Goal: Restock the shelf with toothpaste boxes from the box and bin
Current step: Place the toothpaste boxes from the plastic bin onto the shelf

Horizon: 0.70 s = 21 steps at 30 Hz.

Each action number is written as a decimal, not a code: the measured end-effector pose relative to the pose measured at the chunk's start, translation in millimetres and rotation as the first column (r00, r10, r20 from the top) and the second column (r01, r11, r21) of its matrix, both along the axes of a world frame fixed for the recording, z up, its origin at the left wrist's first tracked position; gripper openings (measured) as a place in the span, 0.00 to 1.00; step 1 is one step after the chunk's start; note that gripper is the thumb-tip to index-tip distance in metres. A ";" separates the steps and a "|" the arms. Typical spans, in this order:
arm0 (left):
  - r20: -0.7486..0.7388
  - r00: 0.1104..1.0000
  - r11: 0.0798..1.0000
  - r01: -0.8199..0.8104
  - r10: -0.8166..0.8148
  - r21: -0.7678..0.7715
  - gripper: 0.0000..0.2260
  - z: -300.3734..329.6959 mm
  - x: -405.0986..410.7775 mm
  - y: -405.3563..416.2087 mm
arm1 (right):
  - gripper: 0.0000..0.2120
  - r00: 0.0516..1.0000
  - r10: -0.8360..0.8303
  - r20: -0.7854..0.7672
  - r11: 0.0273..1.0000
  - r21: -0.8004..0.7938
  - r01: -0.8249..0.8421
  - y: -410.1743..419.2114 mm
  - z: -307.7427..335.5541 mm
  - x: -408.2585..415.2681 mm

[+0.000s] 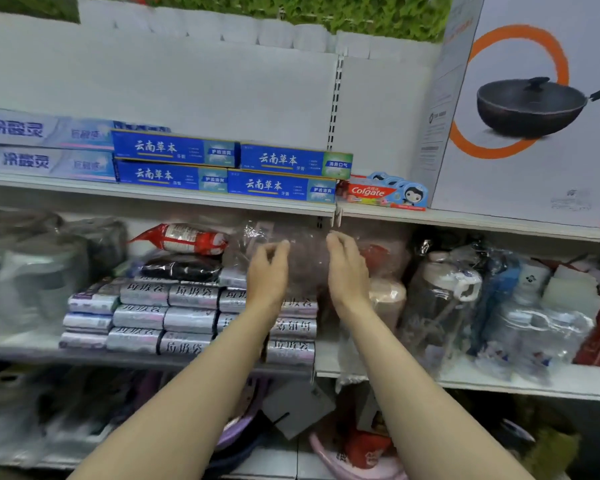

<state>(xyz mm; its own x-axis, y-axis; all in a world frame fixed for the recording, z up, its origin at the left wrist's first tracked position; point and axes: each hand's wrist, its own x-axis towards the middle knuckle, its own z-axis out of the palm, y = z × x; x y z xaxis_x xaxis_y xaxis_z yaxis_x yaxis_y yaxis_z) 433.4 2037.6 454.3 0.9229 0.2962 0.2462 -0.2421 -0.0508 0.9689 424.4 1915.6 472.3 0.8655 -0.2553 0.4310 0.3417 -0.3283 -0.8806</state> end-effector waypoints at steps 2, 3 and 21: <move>-0.101 0.995 0.994 -0.013 0.001 -0.112 0.15 -21.0 -12.3 34.3 | 0.13 0.990 0.106 -0.090 0.993 0.059 -0.101 33.4 -15.2 -2.7; -0.132 0.991 0.988 -0.022 0.002 -0.150 0.13 -31.8 -18.1 51.9 | 0.13 0.980 0.150 -0.128 0.987 0.073 -0.142 50.7 -24.1 -3.7; -0.559 0.737 0.783 -0.579 0.381 -0.229 0.08 -231.6 -74.2 286.2 | 0.18 0.462 0.538 -0.705 0.773 0.193 -0.605 298.4 -223.1 10.3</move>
